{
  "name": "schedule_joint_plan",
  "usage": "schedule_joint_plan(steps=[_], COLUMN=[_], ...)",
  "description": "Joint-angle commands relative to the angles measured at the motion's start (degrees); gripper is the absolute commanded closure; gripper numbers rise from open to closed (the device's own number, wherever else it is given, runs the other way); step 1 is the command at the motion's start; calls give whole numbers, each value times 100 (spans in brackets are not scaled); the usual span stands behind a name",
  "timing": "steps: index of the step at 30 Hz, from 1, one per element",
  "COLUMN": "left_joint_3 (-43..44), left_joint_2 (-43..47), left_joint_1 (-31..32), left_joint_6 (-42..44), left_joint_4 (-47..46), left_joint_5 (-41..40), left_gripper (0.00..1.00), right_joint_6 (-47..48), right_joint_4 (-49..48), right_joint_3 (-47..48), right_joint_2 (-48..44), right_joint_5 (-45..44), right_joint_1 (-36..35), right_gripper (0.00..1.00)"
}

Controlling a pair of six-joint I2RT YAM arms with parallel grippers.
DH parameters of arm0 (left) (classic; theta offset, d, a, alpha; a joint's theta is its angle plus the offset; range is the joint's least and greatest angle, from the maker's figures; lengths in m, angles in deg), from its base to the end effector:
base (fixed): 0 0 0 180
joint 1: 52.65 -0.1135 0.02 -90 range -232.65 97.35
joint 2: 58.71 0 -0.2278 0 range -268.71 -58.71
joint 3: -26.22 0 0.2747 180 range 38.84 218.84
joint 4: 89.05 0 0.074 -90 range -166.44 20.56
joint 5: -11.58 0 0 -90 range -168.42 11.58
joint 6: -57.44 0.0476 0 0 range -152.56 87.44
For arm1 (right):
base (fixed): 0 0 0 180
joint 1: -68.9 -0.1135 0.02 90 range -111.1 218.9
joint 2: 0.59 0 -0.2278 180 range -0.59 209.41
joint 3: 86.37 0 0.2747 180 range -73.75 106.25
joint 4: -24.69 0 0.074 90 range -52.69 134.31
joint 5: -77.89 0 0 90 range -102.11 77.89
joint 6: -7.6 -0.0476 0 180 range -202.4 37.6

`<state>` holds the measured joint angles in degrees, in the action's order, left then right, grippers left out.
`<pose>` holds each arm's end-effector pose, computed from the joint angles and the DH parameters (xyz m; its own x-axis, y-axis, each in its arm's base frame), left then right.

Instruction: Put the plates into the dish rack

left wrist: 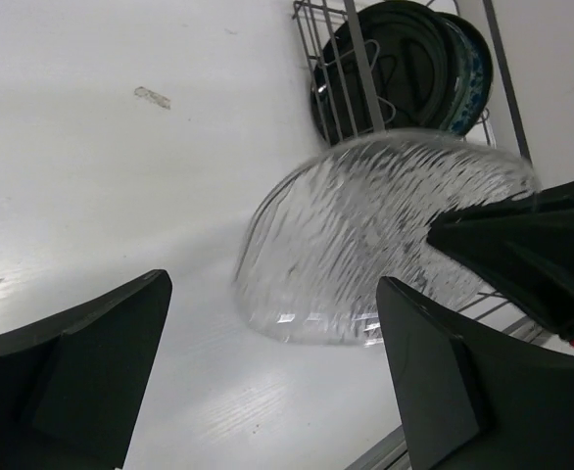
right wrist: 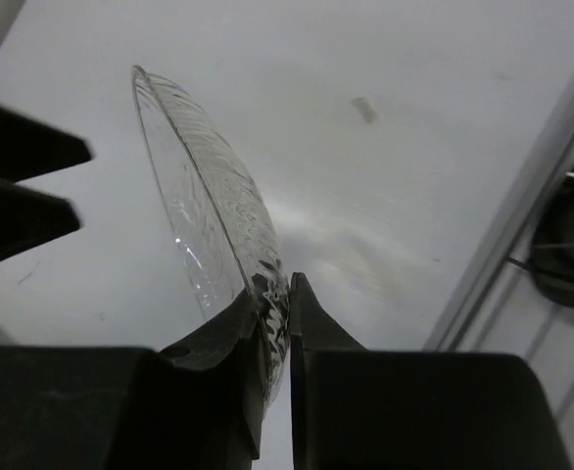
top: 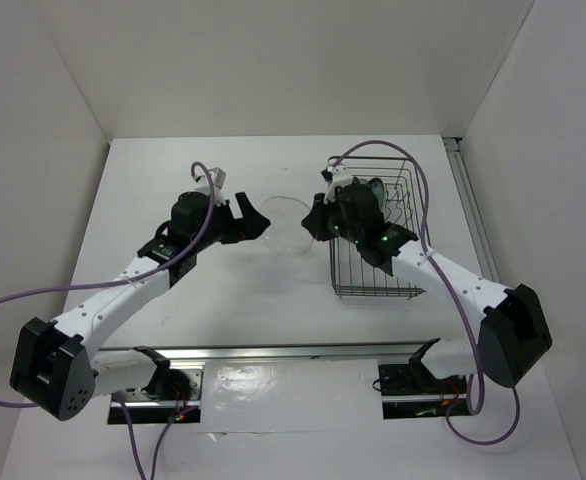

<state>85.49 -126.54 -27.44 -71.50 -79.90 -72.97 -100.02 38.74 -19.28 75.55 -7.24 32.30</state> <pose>0.2888 -0.1409 0.2466 -0.5320 -0.4411 -0.7228 0.2205 0.7520 -0.6212 0.2773 0.2110 0.2438 -0.4990 0.0051 -0.8666 -0.5306 0.7888 0.3102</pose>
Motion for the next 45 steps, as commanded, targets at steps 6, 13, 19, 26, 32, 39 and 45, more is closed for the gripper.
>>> schedule_joint_plan(steps=[6,13,19,26,32,39,45], left_joint_3=[1064,1778,1505,1373,1320,1320,1320], left_joint_2=[279,279,385,385,438,438,438], left_joint_1=[10,10,10,10,10,10,10], left_joint_6=[228,897,897,782,782,782,782], left_joint_4=[1725,3133,2869,2755,2755,2755,2755], left_joint_5=[-484,-712,-414,-238,-238,-185,-185], left_gripper=[0,0,0,0,0,0,0], right_joint_6=[75,40,40,93,269,321,321], right_joint_4=[1482,2037,1791,1562,1421,1316,1368], right_joint_3=[1222,1680,1619,1504,1504,1434,1381], right_joint_2=[-1004,-593,-47,402,753,1008,1131], right_joint_5=[-3742,-4477,-3932,-3765,-3650,-3703,-3703], right_joint_1=[1021,2665,2913,2913,2913,2913,2913], right_gripper=[100,100,100,100,100,100,100])
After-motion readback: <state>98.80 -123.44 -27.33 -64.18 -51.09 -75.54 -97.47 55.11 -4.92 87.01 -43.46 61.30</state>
